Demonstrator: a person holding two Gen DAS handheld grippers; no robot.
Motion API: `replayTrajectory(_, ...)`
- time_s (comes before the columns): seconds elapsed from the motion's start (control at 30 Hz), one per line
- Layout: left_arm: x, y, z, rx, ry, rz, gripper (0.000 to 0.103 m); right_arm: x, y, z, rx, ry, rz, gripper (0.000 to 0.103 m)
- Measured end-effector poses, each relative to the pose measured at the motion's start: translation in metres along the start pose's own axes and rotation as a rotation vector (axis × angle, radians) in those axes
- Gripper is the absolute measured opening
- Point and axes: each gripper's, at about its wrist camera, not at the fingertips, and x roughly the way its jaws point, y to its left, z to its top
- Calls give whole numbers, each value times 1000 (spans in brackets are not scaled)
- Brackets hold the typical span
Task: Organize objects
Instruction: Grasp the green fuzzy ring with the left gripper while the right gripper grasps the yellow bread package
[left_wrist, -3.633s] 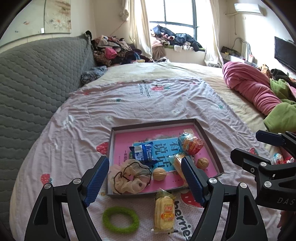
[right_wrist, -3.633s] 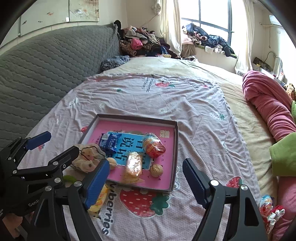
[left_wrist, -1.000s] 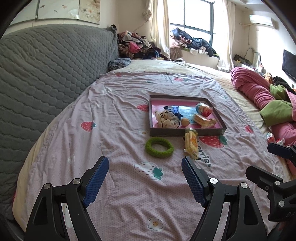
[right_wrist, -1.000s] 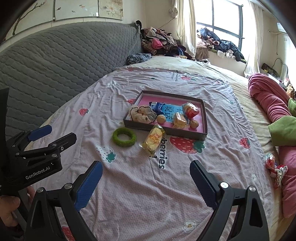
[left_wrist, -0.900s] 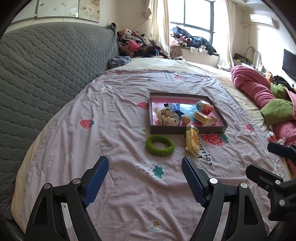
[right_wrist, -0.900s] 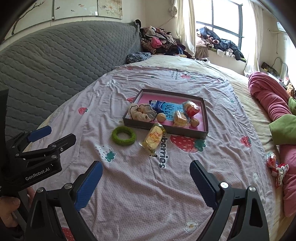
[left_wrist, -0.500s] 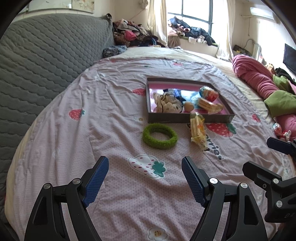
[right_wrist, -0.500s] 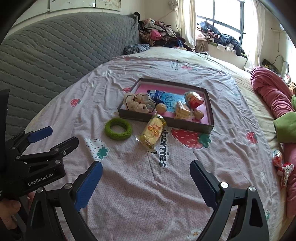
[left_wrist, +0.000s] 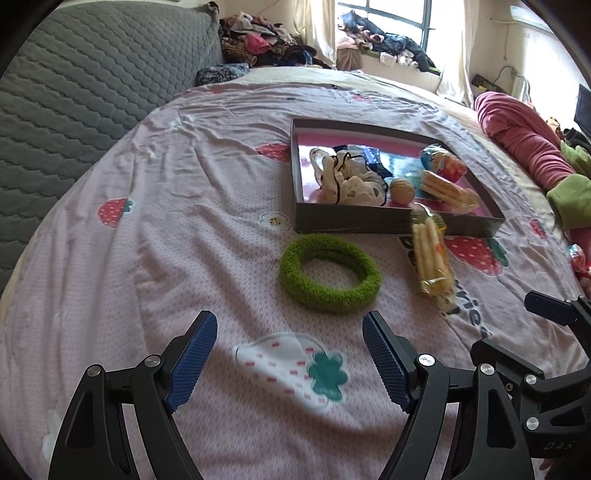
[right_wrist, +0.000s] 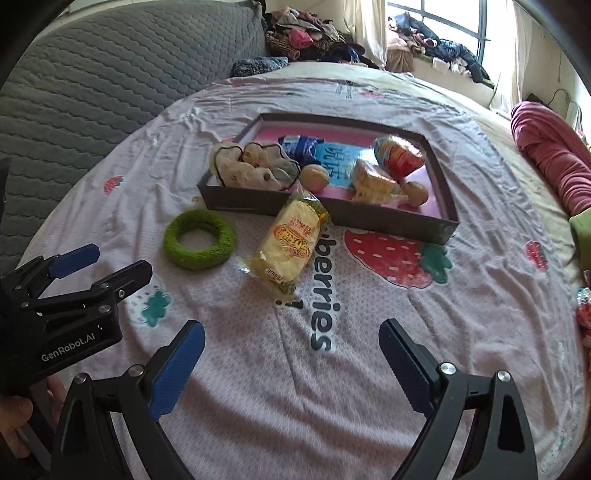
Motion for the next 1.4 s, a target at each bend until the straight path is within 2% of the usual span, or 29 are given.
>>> replayTrajectory(0.3, 27, -1, 14, 4, 9, 5, 82, 32, -9, 12, 18, 17, -11, 96)
replayTrajectory(0.6, 43, -3, 28, 4, 9, 5, 82, 45, -6, 23, -1, 11, -27, 96)
replayTrajectory(1.07, 75, -5, 30, -2, 39, 10, 82, 77, 4, 32, -47, 35, -79, 96)
replayTrajectory(1.23, 80, -7, 33, 6, 25, 8, 82, 88, 3, 38, -61, 38, -99, 95)
replayTrajectory(1.33, 83, -8, 35, 7, 24, 2, 82, 92, -2, 41, -44, 39, -97, 93)
replayTrajectory(1.4, 83, -8, 36, 3, 24, -5, 79, 93, -4, 42, -40, 37, -89, 84)
